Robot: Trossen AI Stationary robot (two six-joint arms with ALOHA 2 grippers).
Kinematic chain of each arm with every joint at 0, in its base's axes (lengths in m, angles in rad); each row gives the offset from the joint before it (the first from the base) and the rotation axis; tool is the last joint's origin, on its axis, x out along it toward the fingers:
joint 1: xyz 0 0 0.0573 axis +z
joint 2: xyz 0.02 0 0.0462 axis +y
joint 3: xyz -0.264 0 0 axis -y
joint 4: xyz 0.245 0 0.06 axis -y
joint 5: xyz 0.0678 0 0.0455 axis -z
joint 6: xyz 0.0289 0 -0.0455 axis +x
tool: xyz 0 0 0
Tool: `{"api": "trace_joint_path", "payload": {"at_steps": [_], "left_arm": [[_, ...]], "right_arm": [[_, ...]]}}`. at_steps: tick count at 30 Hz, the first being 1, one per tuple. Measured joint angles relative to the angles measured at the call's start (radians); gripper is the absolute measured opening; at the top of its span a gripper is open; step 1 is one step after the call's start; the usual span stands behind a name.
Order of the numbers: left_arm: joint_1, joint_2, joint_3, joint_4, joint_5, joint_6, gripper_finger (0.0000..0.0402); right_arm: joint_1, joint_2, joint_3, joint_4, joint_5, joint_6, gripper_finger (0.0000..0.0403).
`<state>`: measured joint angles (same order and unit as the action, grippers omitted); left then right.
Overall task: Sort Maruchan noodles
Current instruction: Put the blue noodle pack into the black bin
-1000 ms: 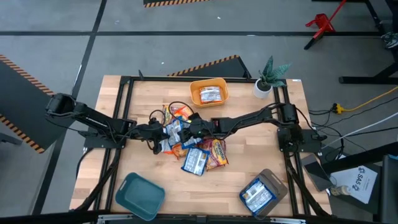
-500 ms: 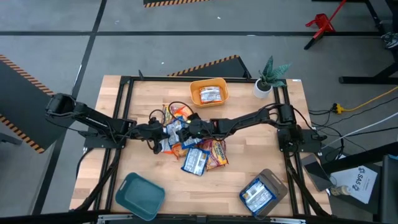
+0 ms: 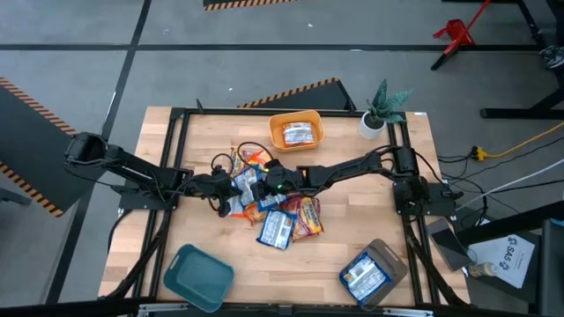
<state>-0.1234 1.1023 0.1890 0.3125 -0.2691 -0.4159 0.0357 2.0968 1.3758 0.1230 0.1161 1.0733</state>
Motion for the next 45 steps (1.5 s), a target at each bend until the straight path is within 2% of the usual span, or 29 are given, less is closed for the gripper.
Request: {"api": "trace_joint_path", "payload": {"at_steps": [3,15,22,25,28,31,36,41,45], "left_arm": [[0.000,-0.002,0.000,0.016,0.001,0.000,0.0000],[0.001,-0.148,0.002,0.013,0.113,-0.092,0.0000],[0.001,-0.275,0.002,0.013,0.258,-0.107,0.0000],[0.001,-0.332,0.002,0.014,0.302,-0.131,0.0000],[0.001,-0.389,0.002,0.016,0.333,-0.156,0.0000],[0.001,-0.442,0.002,0.020,0.356,-0.158,0.0000],[0.001,-0.499,0.002,0.012,0.355,-0.155,0.0000],[0.001,-0.506,0.002,0.010,0.335,-0.154,0.0000],[0.001,-0.506,0.002,0.006,0.332,-0.154,0.0000]], "right_arm": [[0.001,0.000,0.001,0.000,-0.003,0.002,0.0095],[-0.023,-0.047,-0.001,-0.014,-0.021,0.020,0.0099],[-0.030,-0.120,-0.001,-0.018,-0.046,-0.013,0.0098],[-0.030,-0.173,-0.001,-0.042,-0.087,-0.044,0.0098],[-0.029,-0.244,-0.001,-0.113,-0.176,-0.094,0.0098],[-0.018,-0.332,0.000,-0.255,-0.306,-0.150,0.0098],[0.041,-0.480,0.001,-0.656,-0.507,-0.346,0.0098],[0.195,-0.574,0.001,-1.041,-0.483,-0.466,0.0097],[0.336,-0.581,0.000,-1.178,-0.517,-0.490,0.0097]]}}
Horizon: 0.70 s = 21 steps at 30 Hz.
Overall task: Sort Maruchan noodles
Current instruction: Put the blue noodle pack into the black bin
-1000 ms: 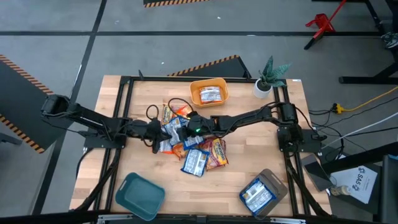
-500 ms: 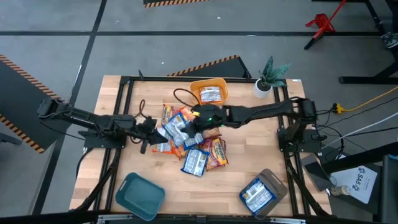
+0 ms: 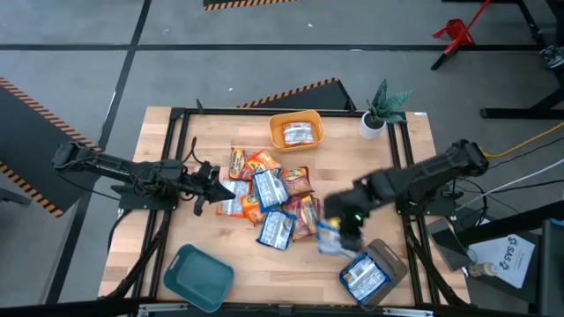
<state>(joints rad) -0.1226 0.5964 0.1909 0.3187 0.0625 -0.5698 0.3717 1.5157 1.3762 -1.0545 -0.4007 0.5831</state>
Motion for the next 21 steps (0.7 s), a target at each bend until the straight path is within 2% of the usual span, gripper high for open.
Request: {"api": "trace_joint_path", "payload": {"at_steps": [2,8,14,21], "left_arm": [[0.000,0.000,0.000,-0.011,-0.018,0.002,0.0000],[0.000,0.000,0.000,-0.022,-0.086,0.004,0.0000],[0.000,0.000,0.000,-0.033,-0.107,0.004,0.0000],[0.000,0.000,0.000,-0.062,-0.126,0.003,0.0000]], "right_arm": [[0.057,-0.001,0.000,-0.007,-0.036,-0.021,0.0097],[0.171,0.002,-0.001,-0.089,-0.037,-0.093,0.0097],[0.212,0.005,-0.022,-0.091,-0.111,-0.175,0.0097],[0.227,0.029,-0.024,-0.069,-0.134,-0.259,0.0097]]}}
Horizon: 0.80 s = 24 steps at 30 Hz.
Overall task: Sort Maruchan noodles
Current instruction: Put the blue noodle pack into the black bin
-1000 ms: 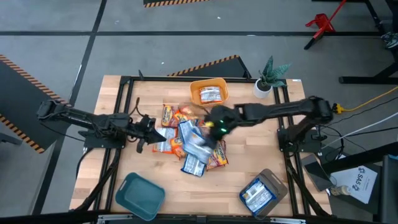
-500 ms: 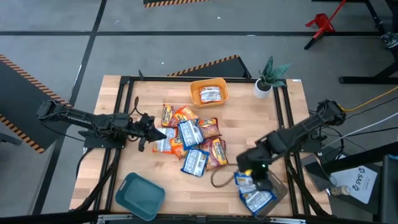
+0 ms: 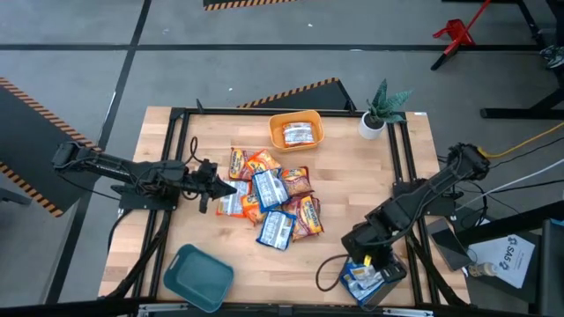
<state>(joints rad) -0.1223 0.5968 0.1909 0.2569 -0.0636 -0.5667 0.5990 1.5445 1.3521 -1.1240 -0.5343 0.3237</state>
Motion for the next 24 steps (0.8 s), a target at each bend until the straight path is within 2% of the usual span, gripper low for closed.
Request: {"api": "trace_joint_path", "payload": {"at_steps": [13,24], "left_arm": [[0.000,0.000,0.000,-0.002,-0.036,-0.006,0.0000],[-0.001,0.000,0.000,-0.002,-0.084,-0.003,0.0000]], "right_arm": [[0.060,0.096,0.000,0.032,-0.077,-0.073,0.0097],[0.075,0.136,0.000,0.093,-0.053,-0.126,0.0097]]}}
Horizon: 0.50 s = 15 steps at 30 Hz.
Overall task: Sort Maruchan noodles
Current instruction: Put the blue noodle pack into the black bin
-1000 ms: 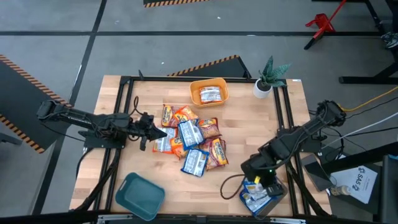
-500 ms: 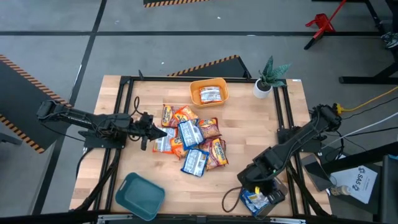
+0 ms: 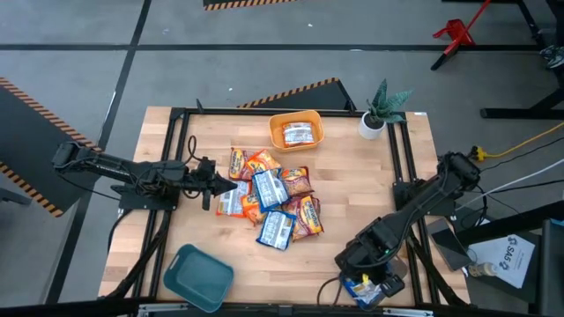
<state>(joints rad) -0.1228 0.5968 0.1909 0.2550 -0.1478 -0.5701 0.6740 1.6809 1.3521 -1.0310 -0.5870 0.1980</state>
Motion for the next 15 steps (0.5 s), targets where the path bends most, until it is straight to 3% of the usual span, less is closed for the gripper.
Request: {"api": "trace_joint_path", "payload": {"at_steps": [15], "left_arm": [[0.000,0.000,0.000,0.000,-0.008,-0.001,0.0000]], "right_arm": [[0.000,0.008,-0.066,0.046,-0.044,-0.011,0.0105]]}}
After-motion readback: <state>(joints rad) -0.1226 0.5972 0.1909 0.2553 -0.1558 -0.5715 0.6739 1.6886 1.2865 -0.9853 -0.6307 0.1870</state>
